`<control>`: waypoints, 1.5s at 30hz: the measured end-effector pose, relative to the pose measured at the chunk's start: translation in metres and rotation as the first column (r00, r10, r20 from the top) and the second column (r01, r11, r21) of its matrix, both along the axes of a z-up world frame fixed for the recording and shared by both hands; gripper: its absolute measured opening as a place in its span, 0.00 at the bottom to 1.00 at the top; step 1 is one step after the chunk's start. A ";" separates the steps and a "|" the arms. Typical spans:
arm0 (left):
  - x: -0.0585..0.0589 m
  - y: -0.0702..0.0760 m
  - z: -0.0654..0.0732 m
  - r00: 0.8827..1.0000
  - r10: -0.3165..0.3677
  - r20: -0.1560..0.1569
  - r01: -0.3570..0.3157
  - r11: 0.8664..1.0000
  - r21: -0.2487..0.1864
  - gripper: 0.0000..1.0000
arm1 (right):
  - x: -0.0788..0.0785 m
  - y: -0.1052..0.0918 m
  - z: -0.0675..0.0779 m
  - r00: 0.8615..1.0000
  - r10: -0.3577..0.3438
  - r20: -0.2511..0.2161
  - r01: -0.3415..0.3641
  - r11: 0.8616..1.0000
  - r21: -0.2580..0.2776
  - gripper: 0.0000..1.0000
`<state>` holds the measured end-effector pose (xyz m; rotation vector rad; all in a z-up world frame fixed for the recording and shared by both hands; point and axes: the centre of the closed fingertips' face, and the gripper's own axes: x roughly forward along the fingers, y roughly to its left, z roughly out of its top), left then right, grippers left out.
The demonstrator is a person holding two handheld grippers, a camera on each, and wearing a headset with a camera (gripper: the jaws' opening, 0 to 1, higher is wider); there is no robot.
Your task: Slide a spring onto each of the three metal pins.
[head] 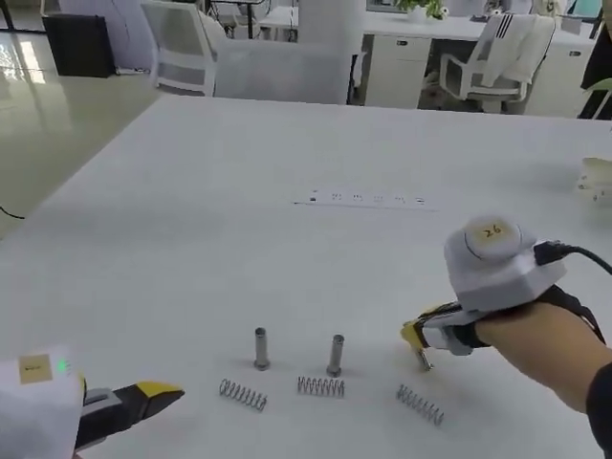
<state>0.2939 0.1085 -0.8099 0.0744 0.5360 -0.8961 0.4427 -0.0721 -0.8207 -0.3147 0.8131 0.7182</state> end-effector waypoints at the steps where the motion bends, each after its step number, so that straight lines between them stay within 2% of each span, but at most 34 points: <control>1: 0.000 0.000 0.000 1.000 -0.001 0.001 0.001 1.000 0.000 0.76 | -0.002 0.000 0.001 1.000 0.001 0.003 -0.001 1.000 0.000 0.05; 10: -0.001 -0.002 0.000 1.000 -0.008 0.001 0.008 1.000 0.005 0.76 | -0.015 -0.004 0.003 1.000 0.002 0.017 -0.002 1.000 0.008 0.05; 22: -0.001 -0.002 -0.001 1.000 -0.012 -0.001 0.012 1.000 0.009 0.76 | -0.025 -0.009 0.003 1.000 -0.001 0.005 0.001 1.000 0.005 0.05; 34: -0.001 -0.002 -0.001 1.000 -0.012 -0.004 0.012 1.000 0.011 0.76 | -0.028 -0.007 0.004 0.999 0.027 0.029 -0.028 1.000 0.010 0.06; 45: 0.000 0.000 -0.002 1.000 -0.011 -0.004 0.011 1.000 0.012 0.76 | -0.032 -0.014 0.001 0.999 0.015 0.030 -0.015 1.000 0.013 0.11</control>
